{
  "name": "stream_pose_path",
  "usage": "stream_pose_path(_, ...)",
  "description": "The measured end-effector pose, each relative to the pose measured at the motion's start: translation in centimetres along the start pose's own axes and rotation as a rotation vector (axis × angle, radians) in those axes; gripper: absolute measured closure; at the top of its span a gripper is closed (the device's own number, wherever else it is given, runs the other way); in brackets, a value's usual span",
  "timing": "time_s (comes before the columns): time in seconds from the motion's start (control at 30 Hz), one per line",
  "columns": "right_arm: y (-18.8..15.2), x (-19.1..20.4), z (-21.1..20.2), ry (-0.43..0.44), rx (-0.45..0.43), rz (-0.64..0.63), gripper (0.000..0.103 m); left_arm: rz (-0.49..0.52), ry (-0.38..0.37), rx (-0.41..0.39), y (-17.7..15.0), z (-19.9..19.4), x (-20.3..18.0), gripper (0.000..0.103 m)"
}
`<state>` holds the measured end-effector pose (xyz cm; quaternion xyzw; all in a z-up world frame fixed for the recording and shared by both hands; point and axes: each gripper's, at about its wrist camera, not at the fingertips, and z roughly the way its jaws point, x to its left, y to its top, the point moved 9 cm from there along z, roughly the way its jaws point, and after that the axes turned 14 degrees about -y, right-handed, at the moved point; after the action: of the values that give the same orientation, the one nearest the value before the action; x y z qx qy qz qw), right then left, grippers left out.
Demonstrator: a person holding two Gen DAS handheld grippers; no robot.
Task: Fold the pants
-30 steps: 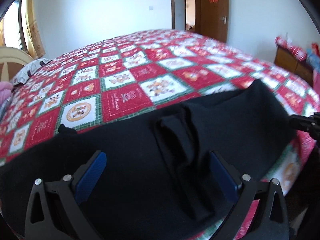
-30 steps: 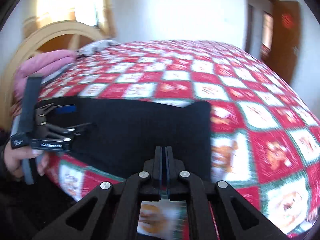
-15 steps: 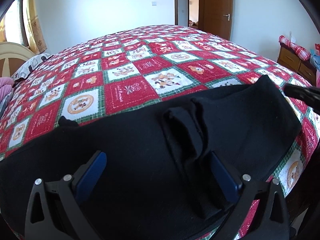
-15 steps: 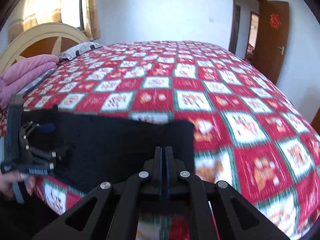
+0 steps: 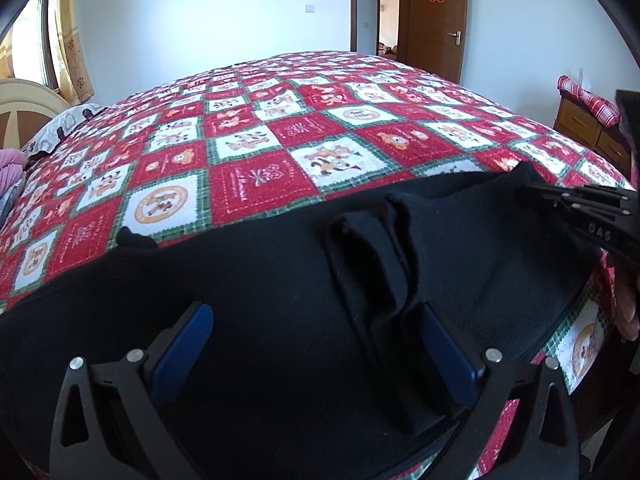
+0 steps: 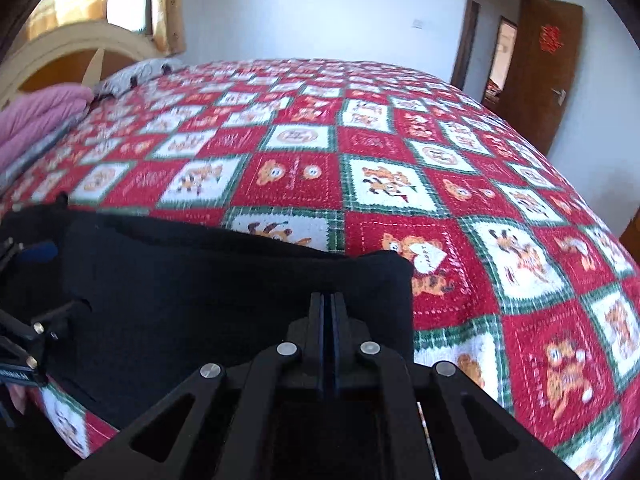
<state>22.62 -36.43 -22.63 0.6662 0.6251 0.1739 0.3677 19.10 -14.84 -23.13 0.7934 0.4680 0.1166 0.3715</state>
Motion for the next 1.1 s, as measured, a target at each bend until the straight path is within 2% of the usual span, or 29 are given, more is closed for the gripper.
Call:
stream_pose_path(0.07,0.1,-0.1,-0.9,-0.001,-0.021,0.014,0.094,-0.003,0.011,-0.008,-0.1,-0.5,0.4,0.0)
stream_pose_path(0.13,0.0,0.1,-1.7,-0.003,-0.04,0.01,0.061,-0.011,0.019,-0.011,-0.1,-0.8,0.8,0.0)
stream_pose_path(0.2,-0.2,0.8,-2.2,0.017,-0.045,0.013,0.054,-0.022,0.029,-0.01,-0.3,-0.9,1.4,0.0)
stream_pose_path(0.3,-0.3,3.2,-3.6,0.064,-0.066,-0.013,0.054,-0.045,0.039,-0.014,-0.4,-1.2,2.2,0.0)
stream_pose_path(0.53,-2.3,10.5,-5.1,0.126,-0.103,-0.223,0.053,-0.076,0.06,-0.025,-0.9,-2.1,4.1,0.0)
stream_pose_path(0.7,-3.4,13.1,-5.2,0.18,-0.1,-0.264,0.054,-0.104,0.075,-0.03,-1.5,-3.0,5.6,0.0)
stream_pose_path(0.83,-3.7,13.5,-5.8,0.15,-0.134,-0.295,0.054,-0.095,0.098,-0.035,-2.0,-4.9,7.3,0.0)
stream_pose_path(0.9,-3.5,13.7,-6.2,0.182,-0.136,-0.283,0.054,-0.081,0.132,-0.048,-2.1,-6.6,9.0,0.0)
stream_pose_path(0.97,-3.7,14.0,-6.4,0.176,-0.147,-0.302,0.054,-0.083,0.179,-0.061,-2.5,-8.8,11.8,0.0)
stream_pose_path(1.1,-4.0,14.8,-7.5,0.183,-0.189,-0.358,0.054,-0.158,0.306,-0.079,-4.2,-13.4,19.1,0.0)
